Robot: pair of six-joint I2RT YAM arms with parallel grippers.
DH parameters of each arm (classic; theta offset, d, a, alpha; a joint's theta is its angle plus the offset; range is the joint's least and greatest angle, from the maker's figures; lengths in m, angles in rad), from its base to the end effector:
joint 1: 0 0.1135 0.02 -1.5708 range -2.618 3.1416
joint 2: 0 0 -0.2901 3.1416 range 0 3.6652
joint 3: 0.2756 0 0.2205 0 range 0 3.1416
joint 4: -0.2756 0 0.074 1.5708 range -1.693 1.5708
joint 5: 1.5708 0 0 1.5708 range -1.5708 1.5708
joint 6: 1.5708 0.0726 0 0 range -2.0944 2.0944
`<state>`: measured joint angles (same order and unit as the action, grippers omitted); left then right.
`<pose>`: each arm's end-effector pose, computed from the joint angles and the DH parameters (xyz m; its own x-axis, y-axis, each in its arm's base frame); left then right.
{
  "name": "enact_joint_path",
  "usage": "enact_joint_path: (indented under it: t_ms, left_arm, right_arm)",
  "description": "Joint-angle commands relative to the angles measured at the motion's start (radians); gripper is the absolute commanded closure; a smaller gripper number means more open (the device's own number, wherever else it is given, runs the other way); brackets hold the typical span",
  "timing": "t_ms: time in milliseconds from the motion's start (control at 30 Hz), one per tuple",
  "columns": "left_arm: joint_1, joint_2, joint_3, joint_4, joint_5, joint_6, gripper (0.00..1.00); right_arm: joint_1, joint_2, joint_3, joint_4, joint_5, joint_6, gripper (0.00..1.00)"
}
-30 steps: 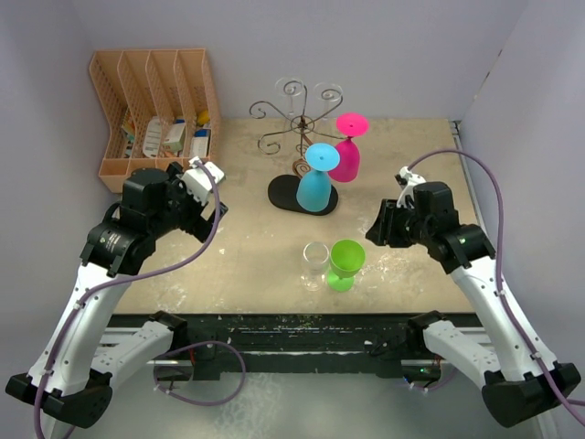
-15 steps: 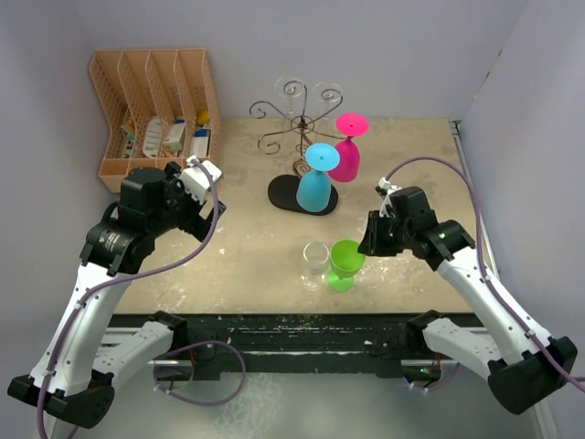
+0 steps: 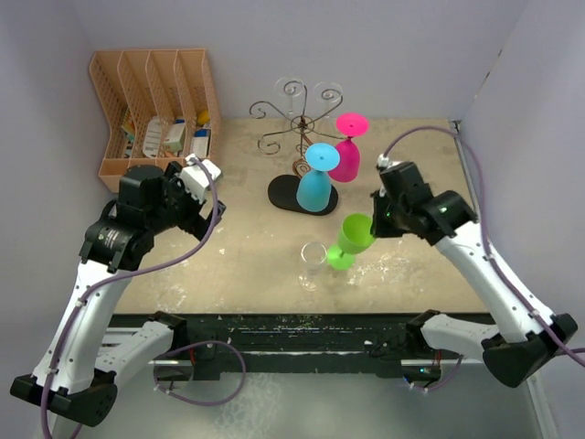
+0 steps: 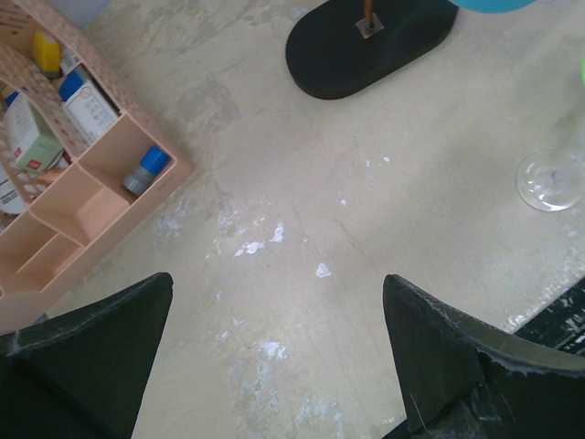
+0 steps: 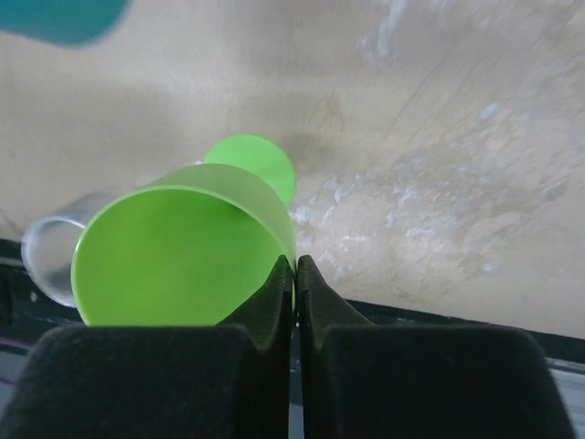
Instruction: Place the wine glass upside down on the wine glass rack
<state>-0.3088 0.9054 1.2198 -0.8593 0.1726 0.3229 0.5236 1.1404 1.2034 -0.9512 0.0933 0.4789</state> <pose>0.1378 -0.0570 0.3890 -0.3289 0.4330 -0.8392 0.5733 0.7977 0.1869 0.1759 0.0938 0.3369 -0.8023 0.0666 -0.5932 -0.0870 0.9701 0.2265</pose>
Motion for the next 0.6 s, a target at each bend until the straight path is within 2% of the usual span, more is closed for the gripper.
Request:
enact_joint_path:
  t_ms: [0, 100, 200, 400, 500, 567]
  left_arm:
    - [0.005, 0.024, 0.079, -0.034, 0.151, -0.006, 0.00]
    - [0.002, 0.046, 0.133, -0.073, 0.276, -0.006, 0.00]
    - [0.001, 0.069, 0.204, -0.101, 0.370, -0.035, 0.00]
    - [0.002, 0.126, 0.354, -0.130, 0.568, -0.092, 0.00]
    - [0.002, 0.175, 0.467, -0.119, 0.695, -0.181, 0.00]
    - [0.001, 0.204, 0.534, -0.059, 0.748, -0.282, 0.00]
  right_arm:
    - [0.003, -0.024, 0.273, -0.248, 0.210, -0.041, 1.00]
    - [0.003, -0.035, 0.400, -0.327, 0.331, -0.050, 1.00]
    - [0.003, -0.077, 0.509, -0.309, 0.402, -0.063, 1.00]
    - [0.003, -0.138, 0.707, -0.045, 0.310, -0.220, 1.00]
    - [0.003, -0.048, 0.876, -0.022, 0.296, -0.278, 1.00]
    - [0.003, 0.010, 0.933, 0.038, 0.231, -0.335, 1.00]
